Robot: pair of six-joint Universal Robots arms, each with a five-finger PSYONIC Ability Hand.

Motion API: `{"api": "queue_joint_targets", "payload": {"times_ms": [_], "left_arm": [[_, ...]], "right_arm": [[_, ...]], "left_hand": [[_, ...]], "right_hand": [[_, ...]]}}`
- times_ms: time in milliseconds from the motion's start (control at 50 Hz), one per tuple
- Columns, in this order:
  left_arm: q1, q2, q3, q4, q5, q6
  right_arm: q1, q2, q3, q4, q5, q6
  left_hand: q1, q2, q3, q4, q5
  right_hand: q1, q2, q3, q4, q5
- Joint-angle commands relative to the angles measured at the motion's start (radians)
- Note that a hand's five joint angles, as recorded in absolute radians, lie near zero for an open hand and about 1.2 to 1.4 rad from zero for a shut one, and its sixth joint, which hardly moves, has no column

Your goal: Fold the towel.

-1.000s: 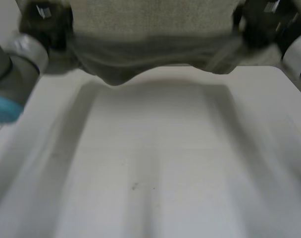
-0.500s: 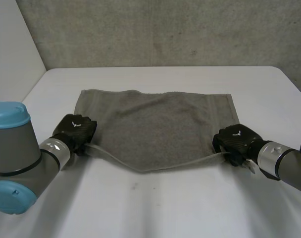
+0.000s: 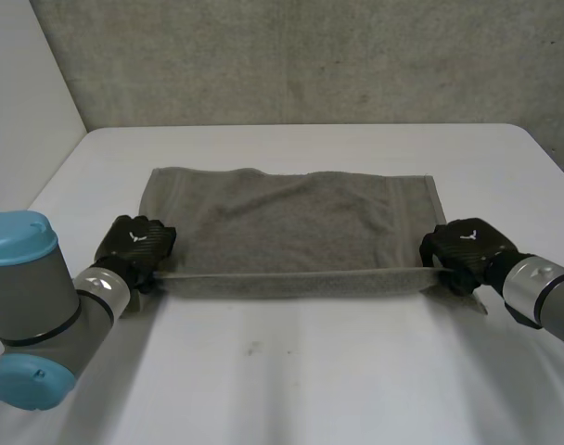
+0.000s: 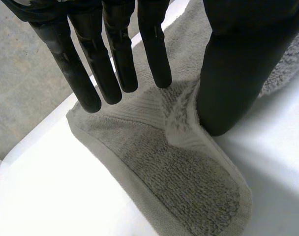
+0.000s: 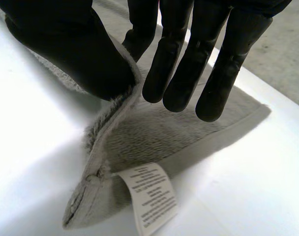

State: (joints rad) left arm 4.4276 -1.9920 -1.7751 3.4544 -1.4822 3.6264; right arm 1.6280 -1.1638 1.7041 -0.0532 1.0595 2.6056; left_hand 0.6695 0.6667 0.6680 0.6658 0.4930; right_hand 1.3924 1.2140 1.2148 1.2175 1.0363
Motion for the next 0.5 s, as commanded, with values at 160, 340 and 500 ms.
{"api": "queue_joint_targets", "payload": {"times_ms": [160,340,500], "left_arm": [[0.001,-0.002,-0.001,-0.008,-0.003,0.001],[0.001,-0.004,-0.001,-0.012,-0.003,0.067],[0.001,-0.004,-0.01,-0.018,-0.004,0.158]], "right_arm": [[-0.022,-0.043,0.023,-0.091,0.05,0.062],[-0.028,-0.047,0.025,-0.096,0.05,0.063],[-0.027,-0.048,0.025,-0.088,0.047,0.063]], "left_hand": [[0.09,0.093,0.092,0.094,0.092],[0.379,0.382,0.381,0.383,0.381],[0.727,0.73,0.728,0.73,0.729]], "right_hand": [[0.004,0.182,0.181,0.179,0.185],[0.004,0.182,0.181,0.179,0.185],[0.004,0.182,0.181,0.179,0.185]]}}
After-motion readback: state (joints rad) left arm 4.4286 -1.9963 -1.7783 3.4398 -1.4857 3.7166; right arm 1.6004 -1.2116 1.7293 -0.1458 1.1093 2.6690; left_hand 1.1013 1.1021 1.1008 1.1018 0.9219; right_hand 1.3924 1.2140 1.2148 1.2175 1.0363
